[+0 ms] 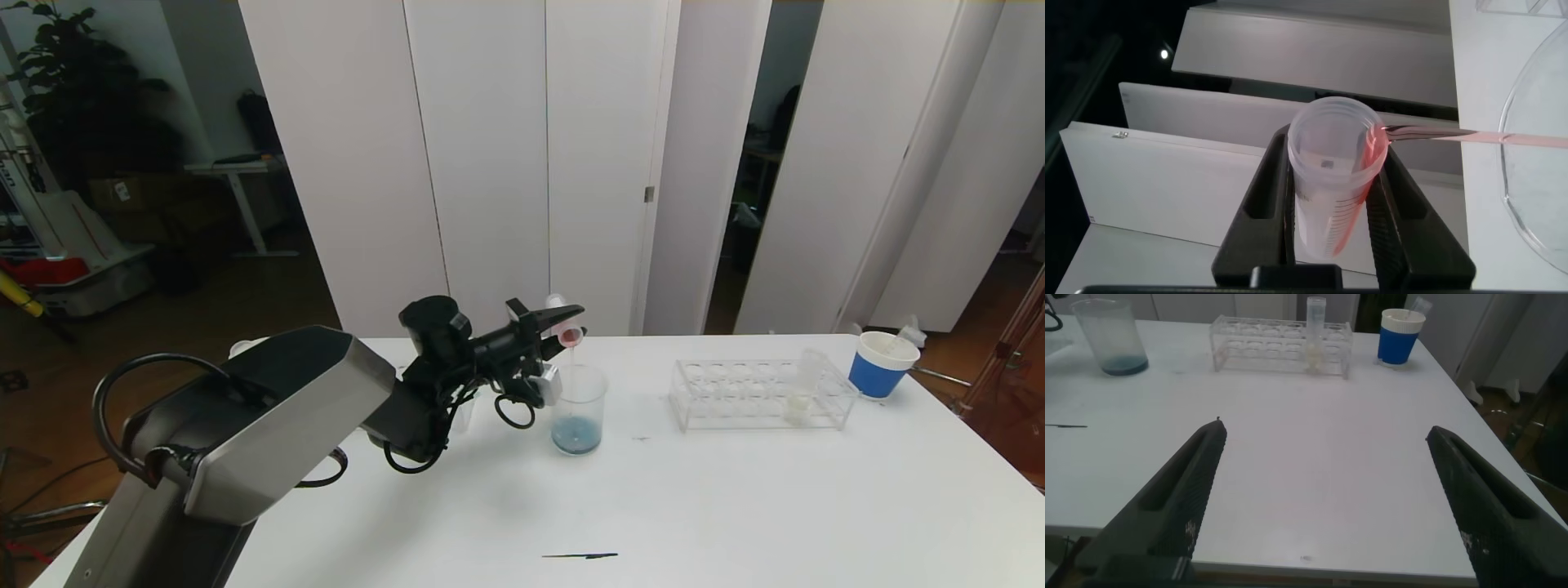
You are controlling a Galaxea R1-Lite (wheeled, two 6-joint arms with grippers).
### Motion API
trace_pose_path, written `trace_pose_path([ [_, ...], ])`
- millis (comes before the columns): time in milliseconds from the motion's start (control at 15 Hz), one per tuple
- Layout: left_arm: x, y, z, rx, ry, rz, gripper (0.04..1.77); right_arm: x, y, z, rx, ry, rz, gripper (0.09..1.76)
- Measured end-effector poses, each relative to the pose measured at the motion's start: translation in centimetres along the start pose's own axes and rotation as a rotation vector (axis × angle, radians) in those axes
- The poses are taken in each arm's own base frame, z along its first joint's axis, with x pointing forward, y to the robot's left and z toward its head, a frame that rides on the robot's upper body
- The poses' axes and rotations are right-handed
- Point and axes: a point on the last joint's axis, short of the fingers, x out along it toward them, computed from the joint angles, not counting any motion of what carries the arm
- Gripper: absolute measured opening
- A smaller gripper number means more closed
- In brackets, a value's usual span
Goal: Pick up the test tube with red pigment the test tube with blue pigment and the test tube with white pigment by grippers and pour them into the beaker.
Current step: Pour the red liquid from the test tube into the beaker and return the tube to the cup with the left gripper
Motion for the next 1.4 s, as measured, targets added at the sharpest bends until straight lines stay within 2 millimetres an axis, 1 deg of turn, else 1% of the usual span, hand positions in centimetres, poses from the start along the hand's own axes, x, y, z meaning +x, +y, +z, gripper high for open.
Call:
trace_pose_path([
  [667,0.21,0.39,-0.47,0.069,0.009,0.033,0.58,0.00,0.00,0.00,0.000,0.000,0.000,1.75],
  [1400,0.54,0.66,-0.20,0.099,0.010,0.052,0.58,0.00,0.00,0.00,0.000,0.000,0.000,1.75],
])
